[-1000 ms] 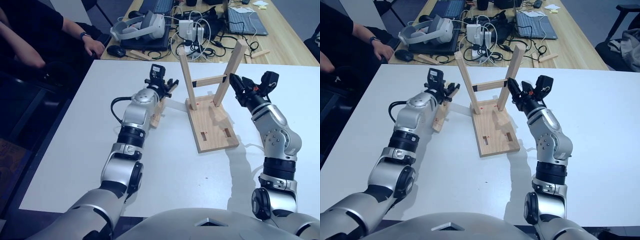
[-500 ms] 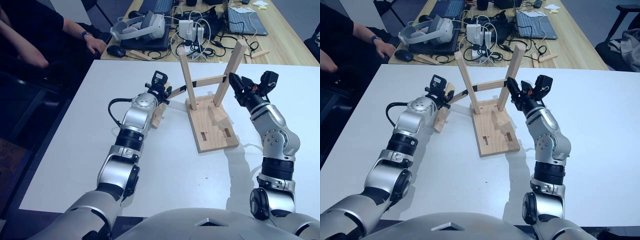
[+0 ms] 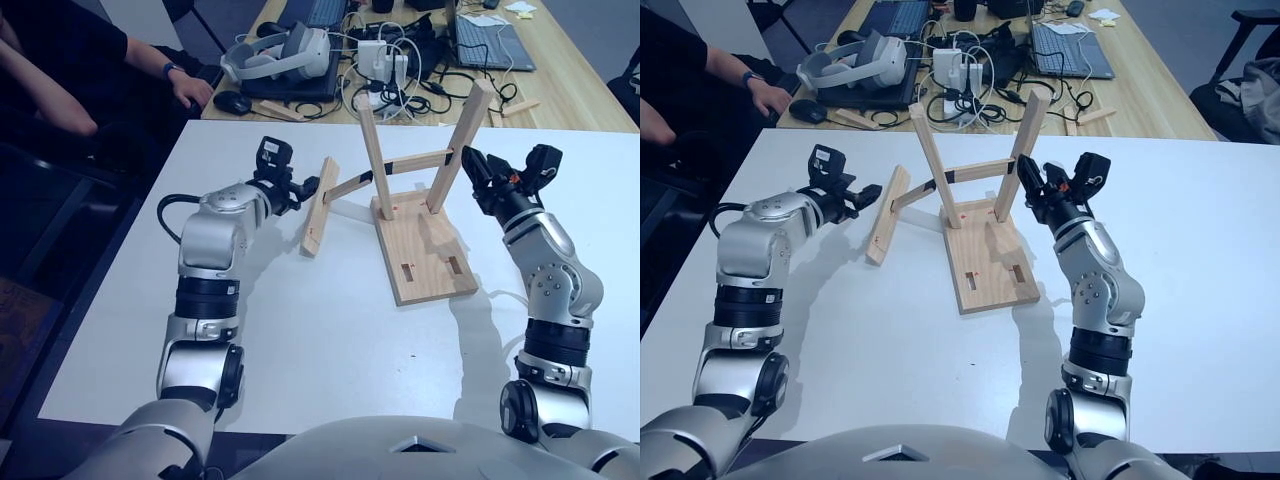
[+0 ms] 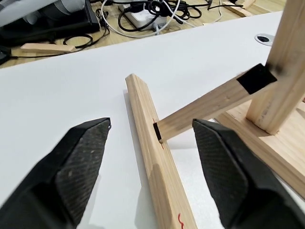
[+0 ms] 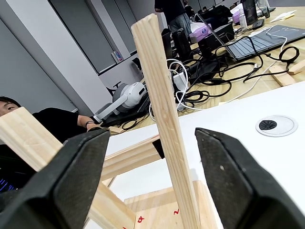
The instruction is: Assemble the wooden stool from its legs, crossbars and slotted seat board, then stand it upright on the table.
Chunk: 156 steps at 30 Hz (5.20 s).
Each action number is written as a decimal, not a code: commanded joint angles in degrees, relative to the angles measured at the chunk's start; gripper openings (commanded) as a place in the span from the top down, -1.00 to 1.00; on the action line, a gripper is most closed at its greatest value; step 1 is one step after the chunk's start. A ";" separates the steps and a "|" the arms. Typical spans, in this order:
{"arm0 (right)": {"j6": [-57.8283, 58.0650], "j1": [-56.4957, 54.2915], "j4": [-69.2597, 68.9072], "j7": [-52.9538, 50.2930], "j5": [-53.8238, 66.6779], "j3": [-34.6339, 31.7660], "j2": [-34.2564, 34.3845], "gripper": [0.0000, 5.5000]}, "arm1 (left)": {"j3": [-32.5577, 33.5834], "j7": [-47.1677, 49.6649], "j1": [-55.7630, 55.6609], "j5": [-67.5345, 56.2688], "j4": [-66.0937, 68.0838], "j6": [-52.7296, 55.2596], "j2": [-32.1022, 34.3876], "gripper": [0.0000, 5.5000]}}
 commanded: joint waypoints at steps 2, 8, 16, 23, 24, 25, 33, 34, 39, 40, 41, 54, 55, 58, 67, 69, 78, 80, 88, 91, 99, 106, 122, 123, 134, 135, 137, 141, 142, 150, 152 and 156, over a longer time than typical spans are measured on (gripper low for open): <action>0.53 -0.26 -0.49 -1.12 0.44 -0.12 0.50 -0.19 | 0.51 -3.86 -9.68 -0.42 17.95 -4.93 2.54 -0.41; -0.89 -1.40 1.26 -1.09 -0.10 0.34 0.84 -0.19 | 0.18 -13.30 -30.72 2.08 57.65 -19.73 3.53 -0.72; -2.28 -2.39 2.57 -0.87 -1.36 1.86 1.14 -0.19 | -1.34 -12.90 -34.43 7.08 72.69 -30.44 -0.77 -0.96; -2.57 -2.70 2.60 -0.89 -1.55 2.17 1.41 -0.19 | 0.42 -7.01 -32.64 8.98 74.18 -32.16 -1.76 -0.96; -2.46 -2.67 2.46 -0.93 -1.51 2.15 1.45 -0.19 | 1.04 -6.60 -32.54 8.66 74.19 -32.07 -1.65 -0.96; -2.32 -2.61 2.32 -0.98 -1.44 2.12 1.50 -0.19 | 1.98 -6.39 -32.38 8.08 74.13 -31.91 -1.30 -0.96; -1.19 -1.28 0.23 -1.57 -0.61 1.24 1.54 -0.19 | 2.38 -16.79 -28.58 8.19 72.48 -28.67 2.56 -0.96; -1.09 -1.26 0.14 -1.61 -0.61 1.20 1.57 -0.19 | 1.54 -18.29 -27.68 8.83 72.16 -28.56 2.97 -0.96; -1.00 -1.57 0.39 -1.73 -0.67 1.17 1.50 -0.19 | -0.60 -22.19 -24.62 9.87 70.58 -27.38 2.07 -0.96; -1.04 -1.70 0.58 -1.71 -0.73 1.20 1.50 -0.19 | -0.87 -22.38 -24.34 9.98 70.35 -27.32 1.70 -0.96; -1.12 -1.85 0.78 -1.68 -0.82 1.25 1.49 -0.19 | -1.06 -22.39 -24.15 9.99 70.14 -27.17 1.31 -0.96; -1.72 -1.53 0.56 -1.89 -0.85 1.24 2.05 -0.19 | -4.33 -21.15 -23.11 12.44 69.67 -26.24 -0.56 -0.53; -1.75 -1.37 0.45 -1.87 -0.85 1.26 2.12 -0.19 | -4.24 -20.91 -22.93 12.26 69.69 -25.90 -0.58 -0.46; -1.80 -1.29 0.39 -1.85 -0.85 1.23 2.27 -0.19 | -2.14 -18.97 -22.98 10.42 69.96 -23.93 -0.81 -0.31; -1.69 -1.53 0.43 -2.01 -0.76 1.03 2.27 -0.19 | 0.17 -15.74 -22.38 8.40 69.55 -21.15 -1.26 0.23; -1.78 -1.54 0.47 -2.02 -0.81 1.01 2.27 -0.19 | -0.20 -15.82 -22.19 8.67 69.36 -21.24 -1.04 0.31; -2.05 -1.29 0.41 -2.02 -0.92 0.80 2.42 -0.19 | 1.12 -14.61 -22.53 7.27 67.60 -19.56 0.90 0.62; -2.24 -1.20 0.47 -2.01 -0.93 0.63 2.47 -0.19 | 1.54 -14.61 -22.44 6.81 66.94 -18.99 1.16 0.62; -4.21 -2.64 0.16 -3.49 1.12 -3.18 2.88 -0.19 | 7.39 -12.59 -22.48 0.60 55.62 -12.32 3.61 0.62; -4.36 -3.77 -0.67 -3.95 1.73 -3.86 2.57 -0.19 | 10.53 -9.46 -18.80 -3.10 40.75 -5.32 3.60 0.62; -4.18 -15.09 0.65 -6.35 7.08 -10.51 -2.50 -0.19 | 21.94 5.66 -12.26 -9.30 9.60 -4.39 0.75 0.62; 5.55 -25.60 -0.41 -2.63 17.26 -5.97 -5.01 -0.19 | 27.98 5.50 -10.39 -24.17 -3.65 -12.21 -8.11 0.62; 29.19 -12.51 -8.26 13.44 44.17 5.27 -10.50 -0.50 | 19.11 -6.21 -5.57 -51.01 -14.26 0.08 -5.82 0.62; 29.24 -12.59 -8.11 14.11 44.08 5.75 -10.67 -0.50 | 18.77 -5.82 -5.18 -51.94 -14.89 0.44 -5.83 0.62; 25.85 -13.23 -7.33 17.40 38.30 11.36 -8.86 -0.50 | 15.06 -0.72 -1.48 -60.33 -20.03 1.62 -7.09 0.62; 25.26 -13.25 -7.25 17.33 37.78 11.52 -8.47 -0.50 | 14.79 -0.32 -1.11 -61.10 -20.35 1.70 -7.02 0.62; 24.34 -13.36 -7.08 17.33 36.93 11.74 -7.87 -0.45 | 14.30 0.32 -0.57 -62.21 -20.69 1.67 -6.78 0.62; 23.70 -13.30 -6.99 17.36 36.40 12.05 -7.34 -0.23 | 13.40 1.13 -0.08 -63.76 -20.87 1.25 -6.16 0.62; 23.88 -13.24 -7.02 17.31 36.71 12.01 -7.28 -0.16 | 13.07 1.27 0.01 -63.96 -20.98 1.22 -6.08 0.62; 25.23 -12.70 -7.73 17.31 39.33 11.78 -7.25 0.38 | 11.37 3.13 0.85 -66.03 -22.05 0.64 -5.93 0.62; 25.19 -12.63 -7.91 17.48 39.61 11.83 -7.35 0.48 | 11.24 3.46 0.83 -66.55 -22.04 0.63 -5.76 0.62; 24.85 -12.42 -8.23 17.68 39.75 11.91 -7.44 0.58 | 11.07 4.13 0.50 -67.42 -21.83 0.42 -5.29 0.63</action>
